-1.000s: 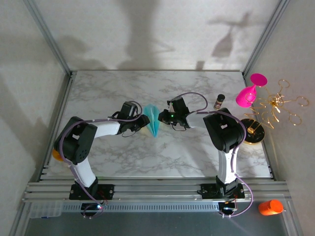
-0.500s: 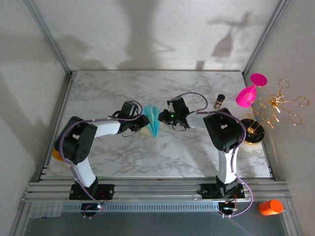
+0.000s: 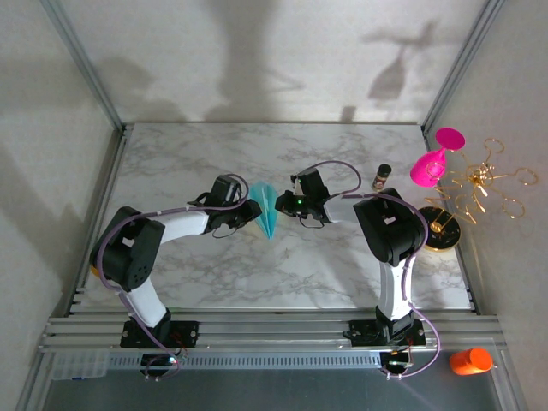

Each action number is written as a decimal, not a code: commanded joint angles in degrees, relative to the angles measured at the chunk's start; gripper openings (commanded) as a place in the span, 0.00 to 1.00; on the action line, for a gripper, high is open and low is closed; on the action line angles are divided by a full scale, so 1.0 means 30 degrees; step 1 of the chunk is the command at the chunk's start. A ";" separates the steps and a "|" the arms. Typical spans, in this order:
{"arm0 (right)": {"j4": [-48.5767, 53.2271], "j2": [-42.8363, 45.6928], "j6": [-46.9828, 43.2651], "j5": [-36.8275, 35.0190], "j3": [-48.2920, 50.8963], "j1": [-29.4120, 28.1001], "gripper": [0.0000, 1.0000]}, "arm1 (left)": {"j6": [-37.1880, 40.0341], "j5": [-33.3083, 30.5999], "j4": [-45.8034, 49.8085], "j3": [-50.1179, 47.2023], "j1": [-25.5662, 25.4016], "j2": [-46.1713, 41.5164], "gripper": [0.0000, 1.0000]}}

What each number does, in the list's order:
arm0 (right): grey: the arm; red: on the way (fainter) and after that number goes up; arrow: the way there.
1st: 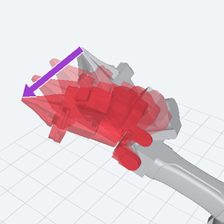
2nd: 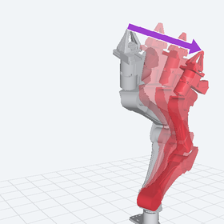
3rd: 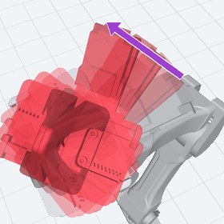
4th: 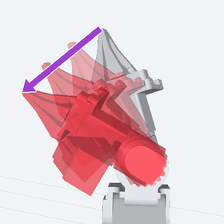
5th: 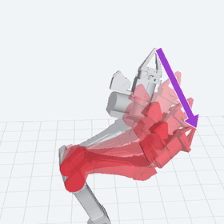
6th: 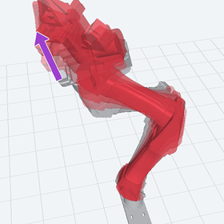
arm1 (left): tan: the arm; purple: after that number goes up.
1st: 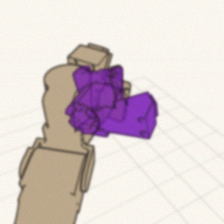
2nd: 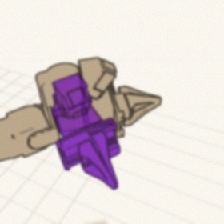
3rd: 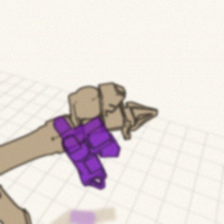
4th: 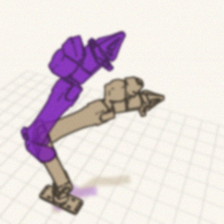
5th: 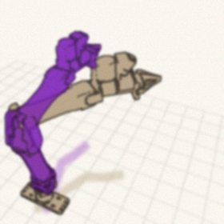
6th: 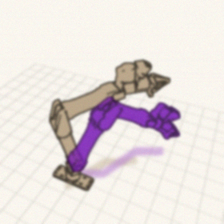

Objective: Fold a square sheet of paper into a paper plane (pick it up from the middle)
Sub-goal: Move the paper plane to the top-center of the table.

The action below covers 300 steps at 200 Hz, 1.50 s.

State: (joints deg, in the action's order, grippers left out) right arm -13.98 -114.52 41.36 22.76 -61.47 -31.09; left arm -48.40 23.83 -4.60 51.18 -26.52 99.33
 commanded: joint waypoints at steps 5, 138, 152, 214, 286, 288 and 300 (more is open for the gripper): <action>-0.0087 0.0527 0.0071 0.0212 0.0170 0.0106 0.07 | 0.0421 -0.0833 0.0740 0.0693 -0.0182 0.0358 0.32; -0.0080 0.0673 0.0040 0.0387 0.0203 0.0103 0.07 | 0.0609 0.0130 0.0415 0.1398 -0.0695 0.1446 0.32; -0.0116 0.0724 0.0011 0.0509 0.0188 0.0095 0.07 | 0.0497 0.0432 0.0073 0.1398 -0.0753 0.1489 0.33; -0.0290 0.0788 0.0016 0.0904 0.0258 0.0101 0.09 | 0.0991 0.0168 0.0670 0.1916 -0.1057 0.1808 0.40; -0.0352 0.1118 0.0058 0.1229 0.0309 0.0107 0.10 | 0.1956 -0.1023 0.2291 0.3007 -0.1588 0.2484 0.40; -0.0351 0.1136 0.0045 0.1208 0.0306 0.0095 0.10 | 0.1969 -0.1051 0.2331 0.3038 -0.1603 0.2522 0.40; -0.0351 0.1134 0.0084 0.1261 0.0314 0.0109 0.10 | 0.2052 -0.1302 0.2547 0.3148 -0.1647 0.2603 0.40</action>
State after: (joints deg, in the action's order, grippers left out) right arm -14.28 -113.10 41.36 25.56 -61.47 -31.09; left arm -44.07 22.57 -0.08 58.76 -30.79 105.95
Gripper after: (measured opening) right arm 0.098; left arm 0.402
